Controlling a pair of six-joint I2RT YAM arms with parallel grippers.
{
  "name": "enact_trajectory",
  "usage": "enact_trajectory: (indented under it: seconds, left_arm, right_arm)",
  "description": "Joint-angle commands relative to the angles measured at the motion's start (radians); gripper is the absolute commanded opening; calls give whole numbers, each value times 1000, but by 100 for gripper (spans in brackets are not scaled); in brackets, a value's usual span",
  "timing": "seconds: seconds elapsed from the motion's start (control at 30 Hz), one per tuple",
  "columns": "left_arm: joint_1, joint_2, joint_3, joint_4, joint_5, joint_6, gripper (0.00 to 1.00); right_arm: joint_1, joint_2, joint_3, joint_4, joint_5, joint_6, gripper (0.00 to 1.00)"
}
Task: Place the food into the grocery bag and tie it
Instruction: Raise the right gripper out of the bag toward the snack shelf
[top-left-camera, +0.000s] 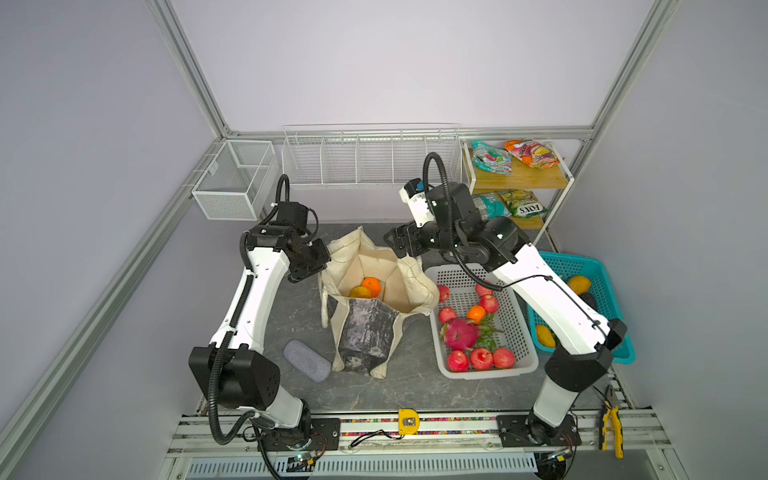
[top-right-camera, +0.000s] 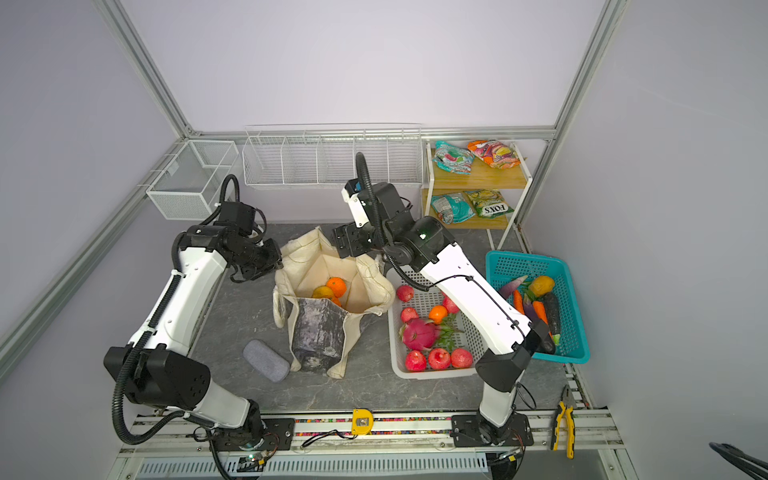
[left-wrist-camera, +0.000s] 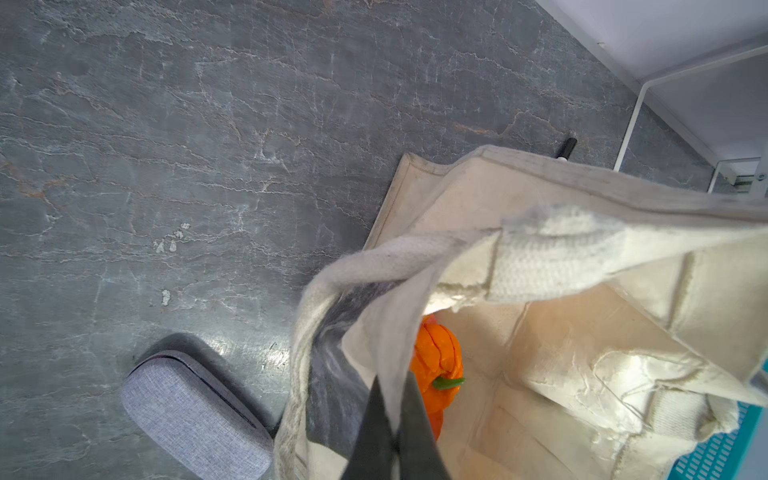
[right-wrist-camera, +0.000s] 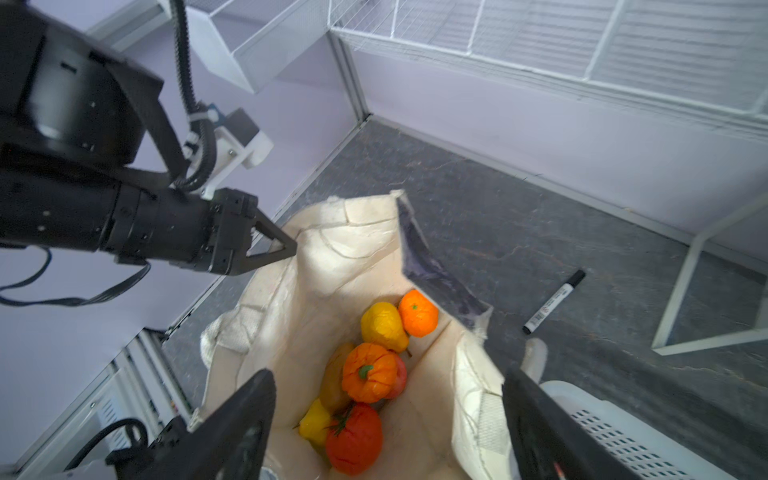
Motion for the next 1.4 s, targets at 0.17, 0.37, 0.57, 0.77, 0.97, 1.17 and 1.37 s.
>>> enact_trajectory:
  seconds: [0.17,0.37,0.57,0.77,0.97,1.17,1.37]
  left_arm:
    - [7,10,-12,38,20,21,0]
    - [6,24,14,32,28,26,0]
    - [7,16,8,31,22,20,0]
    - [7,18,12,36,24,16,0]
    - [7,26,27,38,32,15,0]
    - [7,32,34,42,41,13,0]
    - [7,37,33,50,48,8,0]
  right_arm:
    - [-127,-210,-232,206,218,66,88]
    - [-312,-285,-320,257,179,174,88]
    - [-523,-298,-376,326,71,317,92]
    - [-692,-271,-360,401,-30,473,99]
    - [-823,-240,-337,444,-111,641,95]
    - [-908,-163,-279,468,-239,782,91]
    - [-926,-44,-135,452,-313,863,86]
